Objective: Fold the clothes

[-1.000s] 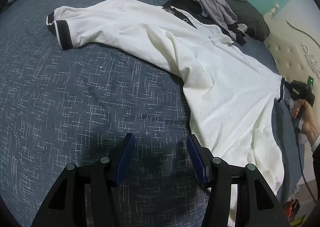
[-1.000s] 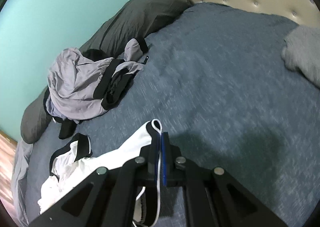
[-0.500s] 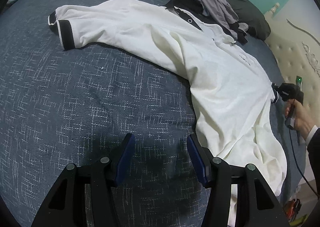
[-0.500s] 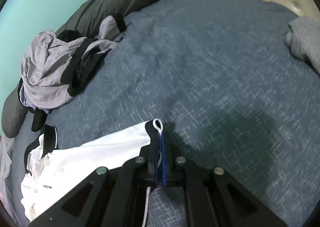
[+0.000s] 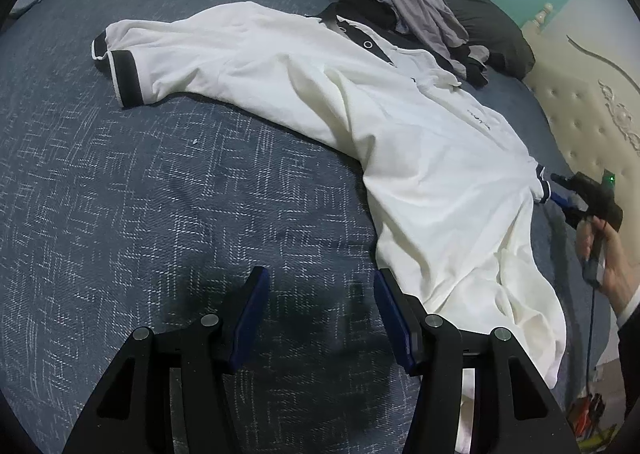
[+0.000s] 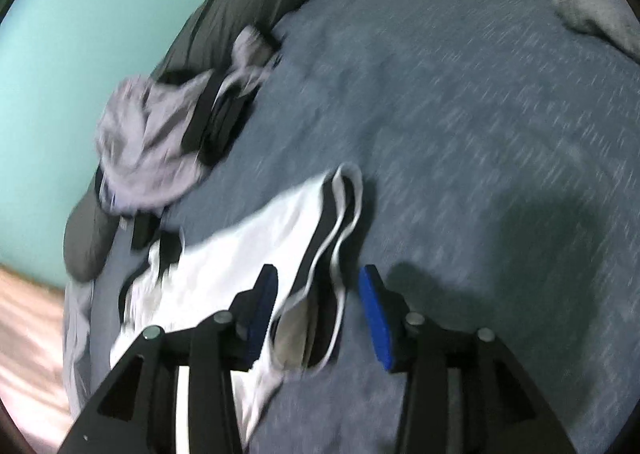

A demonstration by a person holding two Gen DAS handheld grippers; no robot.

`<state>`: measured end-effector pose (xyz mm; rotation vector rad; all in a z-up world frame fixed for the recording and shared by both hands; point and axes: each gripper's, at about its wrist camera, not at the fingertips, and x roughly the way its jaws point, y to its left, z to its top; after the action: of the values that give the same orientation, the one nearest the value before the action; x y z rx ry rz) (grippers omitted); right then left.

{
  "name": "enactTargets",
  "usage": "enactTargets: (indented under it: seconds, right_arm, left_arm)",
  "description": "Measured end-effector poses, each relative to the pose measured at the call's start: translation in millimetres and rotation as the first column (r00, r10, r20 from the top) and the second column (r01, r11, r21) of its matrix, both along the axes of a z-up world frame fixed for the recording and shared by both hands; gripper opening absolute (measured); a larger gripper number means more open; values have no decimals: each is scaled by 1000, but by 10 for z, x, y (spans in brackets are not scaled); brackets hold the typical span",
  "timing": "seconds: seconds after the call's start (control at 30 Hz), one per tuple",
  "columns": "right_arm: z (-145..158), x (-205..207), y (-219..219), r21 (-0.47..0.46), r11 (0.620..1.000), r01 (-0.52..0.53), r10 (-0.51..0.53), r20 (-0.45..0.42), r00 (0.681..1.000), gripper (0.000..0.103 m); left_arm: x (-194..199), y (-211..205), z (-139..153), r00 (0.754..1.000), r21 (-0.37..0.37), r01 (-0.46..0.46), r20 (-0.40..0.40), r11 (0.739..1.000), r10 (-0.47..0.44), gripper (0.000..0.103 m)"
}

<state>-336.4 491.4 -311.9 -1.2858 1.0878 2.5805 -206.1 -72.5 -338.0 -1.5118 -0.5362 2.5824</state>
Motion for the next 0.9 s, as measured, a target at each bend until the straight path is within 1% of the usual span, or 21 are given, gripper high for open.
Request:
enactTargets:
  seconds: [0.07, 0.13, 0.17, 0.2, 0.23, 0.27, 0.3, 0.33, 0.37, 0.47, 0.63, 0.73, 0.8, 0.9]
  right_arm:
    - [-30, 35, -117, -5, 1000, -29, 29, 14, 999, 44]
    - [-73, 49, -202, 19, 999, -37, 36, 41, 999, 44]
    - [-96, 66, -229, 19, 999, -39, 39, 42, 998, 40]
    - [-109, 87, -256, 20, 999, -43, 42, 33, 999, 33]
    - [-118, 98, -282, 37, 998, -48, 47, 38, 998, 19]
    - [-130, 111, -304, 52, 997, -52, 50, 44, 998, 14]
    - [-156, 127, -306, 58, 997, -53, 50, 52, 997, 12]
    - [-182, 142, -307, 64, 997, -52, 49, 61, 997, 5]
    - [-203, 158, -300, 72, 996, -44, 39, 69, 997, 2]
    - [-258, 202, -209, 79, 997, -6, 1, 68, 998, 0]
    - [-198, 351, -225, 55, 998, -2, 0, 31, 1000, 1]
    - [-158, 449, -250, 43, 999, -3, 3, 9, 1000, 3]
    - [-91, 593, -401, 43, 999, -30, 30, -1, 1000, 3]
    - [-14, 778, -616, -2, 999, -53, 53, -20, 998, 3]
  left_arm:
    - [-3, 15, 4, 1000, -3, 4, -1, 1000, -4, 58]
    - [-5, 13, 3, 1000, -1, 2, -1, 1000, -2, 58]
    - [-6, 7, 4, 1000, 0, 0, -1, 1000, 0, 58]
    - [-7, -3, 4, 1000, 0, -2, -1, 1000, 2, 58]
    - [-7, -15, 4, 1000, 1, -5, -1, 1000, 5, 58]
    - [-9, -22, 2, 1000, 4, -6, -1, 1000, 6, 58]
    - [-11, -28, 1, 1000, 6, -6, 0, 1000, 6, 58]
    - [-15, -28, 1, 1000, 6, -7, 1, 1000, 7, 58]
    - [-18, -28, 1, 1000, 7, -7, 2, 1000, 7, 58]
    - [-16, -44, 11, 1000, 13, -10, -1, 1000, 10, 58]
    - [-22, -56, 29, 1000, 15, -12, -7, 1000, 12, 58]
    - [-29, -48, 25, 1000, 8, -14, -10, 1000, 14, 58]
    - [-22, -21, 30, 1000, 3, -5, -14, 1000, 5, 58]
    - [6, 63, 48, 1000, -3, 20, -23, 1000, -20, 58]
